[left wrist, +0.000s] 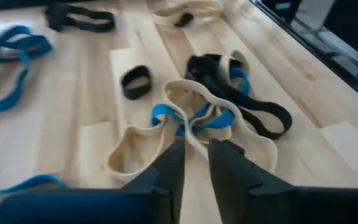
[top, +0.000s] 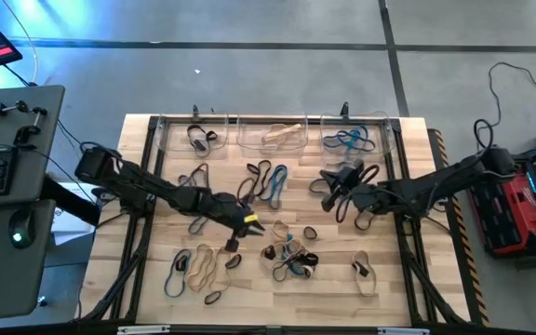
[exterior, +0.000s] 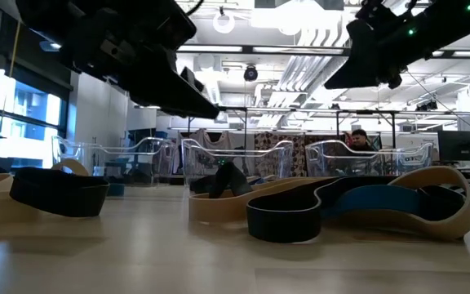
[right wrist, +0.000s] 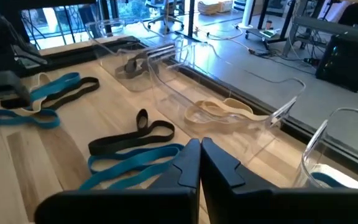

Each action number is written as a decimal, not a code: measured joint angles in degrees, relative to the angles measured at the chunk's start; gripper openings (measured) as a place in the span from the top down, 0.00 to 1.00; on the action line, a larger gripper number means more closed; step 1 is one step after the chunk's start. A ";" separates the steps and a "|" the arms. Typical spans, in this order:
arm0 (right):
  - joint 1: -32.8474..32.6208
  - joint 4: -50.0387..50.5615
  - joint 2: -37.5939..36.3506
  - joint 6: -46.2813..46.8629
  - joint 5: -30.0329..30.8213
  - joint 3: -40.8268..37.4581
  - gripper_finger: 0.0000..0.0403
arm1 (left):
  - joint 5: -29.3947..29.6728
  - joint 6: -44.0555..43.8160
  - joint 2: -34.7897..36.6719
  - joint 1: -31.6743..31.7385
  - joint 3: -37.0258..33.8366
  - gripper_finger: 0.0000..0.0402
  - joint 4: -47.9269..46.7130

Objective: Sort rubber bands into baskets
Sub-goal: Put the black rubber band into the left transparent bin

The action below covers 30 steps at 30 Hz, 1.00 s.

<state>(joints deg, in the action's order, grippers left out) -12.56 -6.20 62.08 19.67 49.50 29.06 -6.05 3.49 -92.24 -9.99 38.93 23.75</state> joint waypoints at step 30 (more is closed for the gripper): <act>0.02 -1.31 2.17 -0.48 0.04 0.00 1.00 | -8.54 -7.81 -13.88 -0.81 13.08 0.74 -12.70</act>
<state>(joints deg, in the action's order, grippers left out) -12.53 -7.51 64.25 19.20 49.54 29.06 -14.59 -4.32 -106.13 -10.80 52.01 11.05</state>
